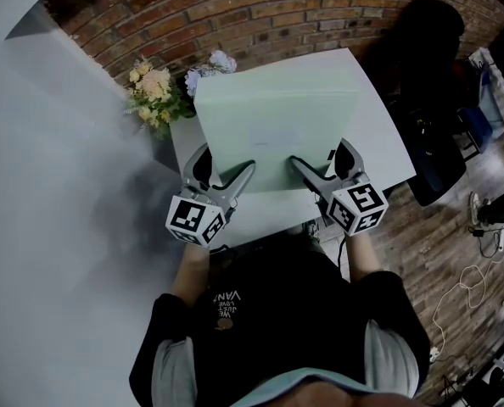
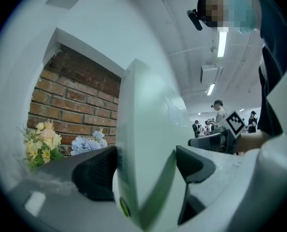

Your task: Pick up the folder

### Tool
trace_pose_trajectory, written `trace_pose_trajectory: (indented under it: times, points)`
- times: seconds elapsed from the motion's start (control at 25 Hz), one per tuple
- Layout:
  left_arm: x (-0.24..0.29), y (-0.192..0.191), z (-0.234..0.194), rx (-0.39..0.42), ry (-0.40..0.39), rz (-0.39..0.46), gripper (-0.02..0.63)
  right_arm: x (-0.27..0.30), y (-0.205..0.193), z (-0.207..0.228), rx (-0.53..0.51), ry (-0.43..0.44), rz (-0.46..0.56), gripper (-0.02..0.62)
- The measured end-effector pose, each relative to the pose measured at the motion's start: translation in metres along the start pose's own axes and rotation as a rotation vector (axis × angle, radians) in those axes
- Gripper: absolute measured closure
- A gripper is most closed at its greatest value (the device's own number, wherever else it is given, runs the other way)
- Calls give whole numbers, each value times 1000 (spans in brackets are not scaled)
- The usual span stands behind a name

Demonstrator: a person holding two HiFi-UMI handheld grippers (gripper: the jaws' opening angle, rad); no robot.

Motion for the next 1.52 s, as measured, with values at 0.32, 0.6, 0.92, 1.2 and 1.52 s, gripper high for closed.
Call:
trace_pose_trajectory:
  times: [0.32,0.6,0.92,1.2,1.52]
  points:
    - [0,-8,-2,-29,3,-18,212,1,-8,-2,-6,-16,-25,153]
    - [-3,-10,-4,-38,6,-22,212,3,-10,-5,-14,-16,-37,155]
    - [-3,-8,-5,-41,7,-31,212,4,-9,-4,-11,-13,-46,155]
    - [0,-9,-4,-41,12,-40,212,5,-10,-1,-4,-8,-49,156]
    - [3,-13,0,-41,12,-43,213,5,-13,0,-1,-7,-54,156]
Point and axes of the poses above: the fingertips, and each gripper's own axes: x forward along the fingers, z to its right, y out of its top, the point moved 8 cm from there along -x, backward along the fingers, and after that the axes turned 15 degrees about -y, right-handed, at the moved point
